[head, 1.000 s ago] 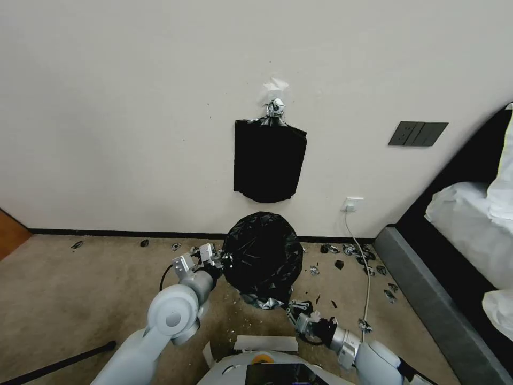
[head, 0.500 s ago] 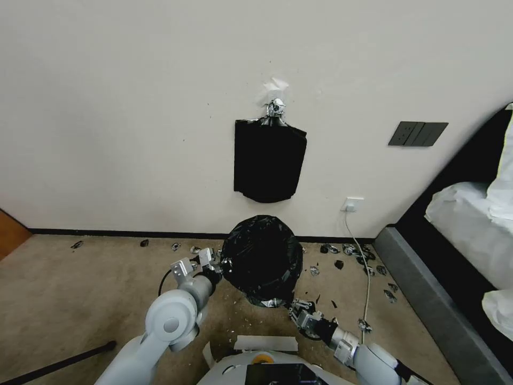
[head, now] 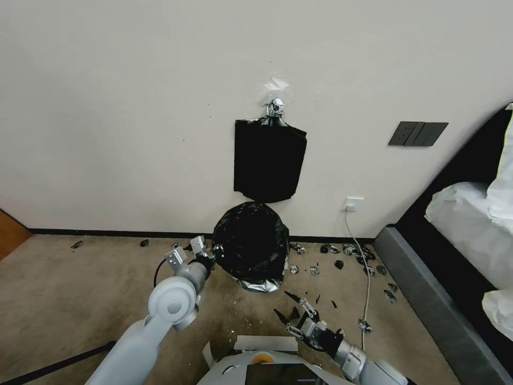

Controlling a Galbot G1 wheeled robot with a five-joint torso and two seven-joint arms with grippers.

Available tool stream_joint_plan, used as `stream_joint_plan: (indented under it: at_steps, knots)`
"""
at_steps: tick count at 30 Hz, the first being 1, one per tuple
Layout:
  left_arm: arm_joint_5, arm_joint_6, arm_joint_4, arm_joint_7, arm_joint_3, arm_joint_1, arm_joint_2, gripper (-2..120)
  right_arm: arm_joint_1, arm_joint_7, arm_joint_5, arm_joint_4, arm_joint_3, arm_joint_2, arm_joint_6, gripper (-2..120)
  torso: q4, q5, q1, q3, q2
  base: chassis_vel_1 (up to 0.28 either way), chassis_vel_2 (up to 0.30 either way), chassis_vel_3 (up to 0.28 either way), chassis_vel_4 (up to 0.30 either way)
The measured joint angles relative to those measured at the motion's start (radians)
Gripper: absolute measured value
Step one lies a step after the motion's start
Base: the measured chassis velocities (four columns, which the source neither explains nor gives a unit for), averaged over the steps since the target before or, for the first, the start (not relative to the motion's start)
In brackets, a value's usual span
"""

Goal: Place a trash bag onto the trash bin.

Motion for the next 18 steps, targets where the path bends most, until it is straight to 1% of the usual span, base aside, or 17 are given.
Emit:
stream_joint_plan:
  at_steps: [1, 3, 4, 5, 7, 8, 9, 11, 12, 13, 14, 15, 16, 18]
  knots:
    - [0.042, -0.009, 0.001, 0.014, 0.014, 0.01, -0.006, 3, -0.003, 0.009, 0.049, 0.047, -0.002, -0.002, -0.046, 89, 0.0003, -0.0001, 0.0, 0.0, 0.0, 0.0, 0.0, 0.0, 0.0]
    - [0.143, -0.031, 0.003, 0.044, 0.053, 0.028, -0.017, 3, 0.013, 0.031, 0.146, 0.12, -0.016, -0.001, -0.13, 80, -0.0001, -0.0003, 0.0, 0.0, 0.0, 0.0, 0.0, 0.0, 0.0]
    - [0.143, -0.031, 0.003, 0.044, 0.053, 0.028, -0.017, 3, 0.013, 0.031, 0.146, 0.12, -0.016, -0.001, -0.13, 80, -0.0001, -0.0003, 0.0, 0.0, 0.0, 0.0, 0.0, 0.0, 0.0]
    - [0.198, -0.039, 0.006, 0.056, 0.072, 0.034, -0.021, 3, 0.038, 0.046, 0.206, 0.144, -0.026, 0.001, -0.174, 75, -0.0004, 0.0, 0.0, 0.0, 0.0, 0.0, 0.0, 0.0, 0.0]
    - [0.273, -0.052, 0.009, 0.073, 0.1, 0.043, -0.028, 3, 0.095, 0.081, 0.311, 0.158, -0.043, 0.003, -0.251, 67, -0.0001, 0.0001, 0.0, 0.0, 0.0, 0.0, 0.0, 0.0, 0.0]
    - [0.273, -0.052, 0.009, 0.073, 0.1, 0.043, -0.028, 3, 0.095, 0.081, 0.311, 0.158, -0.043, 0.003, -0.251, 67, -0.0001, 0.0001, 0.0, 0.0, 0.0, 0.0, 0.0, 0.0, 0.0]
    - [0.306, -0.056, 0.01, 0.079, 0.118, 0.045, -0.031, 3, 0.142, 0.113, 0.383, 0.161, -0.051, 0.003, -0.302, 61, 0.0001, 0.0002, 0.0, 0.0, 0.0, 0.0, 0.0, 0.0, 0.0]
    - [0.366, -0.062, 0.017, 0.093, 0.149, 0.047, -0.036, 3, 0.223, 0.17, 0.484, 0.161, -0.063, 0.0, -0.398, 51, -0.0001, 0.0002, 0.0, 0.0, 0.0, 0.0, 0.0, 0.0, 0.0]
    - [0.366, -0.062, 0.017, 0.093, 0.149, 0.047, -0.036, 3, 0.223, 0.17, 0.484, 0.161, -0.063, 0.0, -0.398, 51, -0.0001, 0.0002, 0.0, 0.0, 0.0, 0.0, 0.0, 0.0, 0.0]
    - [0.389, -0.066, 0.021, 0.099, 0.163, 0.047, -0.038, 3, 0.254, 0.19, 0.518, 0.161, -0.069, -0.001, -0.427, 47, 0.0, 0.0003, 0.0, 0.0, 0.0, 0.0, 0.0, 0.0, 0.0]
    - [0.422, -0.071, 0.026, 0.107, 0.185, 0.047, -0.044, 3, 0.314, 0.236, 0.585, 0.16, -0.084, -0.004, -0.48, 41, 0.0, 0.0002, 0.0, 0.0, 0.0, 0.0, 0.0, 0.0, 0.0]
    - [0.422, -0.071, 0.026, 0.107, 0.185, 0.047, -0.044, 3, 0.314, 0.236, 0.585, 0.16, -0.084, -0.004, -0.48, 41, 0.0, 0.0002, 0.0, 0.0, 0.0, 0.0, 0.0, 0.0, 0.0]
    - [0.44, -0.072, 0.03, 0.112, 0.2, 0.048, -0.049, 3, 0.369, 0.279, 0.649, 0.159, -0.1, -0.005, -0.522, 34, -0.0001, 0.0001, 0.0, 0.0, 0.0, 0.0, 0.0, 0.0, 0.0]
    - [0.457, -0.072, 0.036, 0.112, 0.222, 0.048, -0.057, 3, 0.446, 0.345, 0.736, 0.158, -0.135, -0.005, -0.579, 26, -0.0002, 0.0001, 0.0, 0.0, 0.0, 0.0, 0.0, 0.0, 0.0]
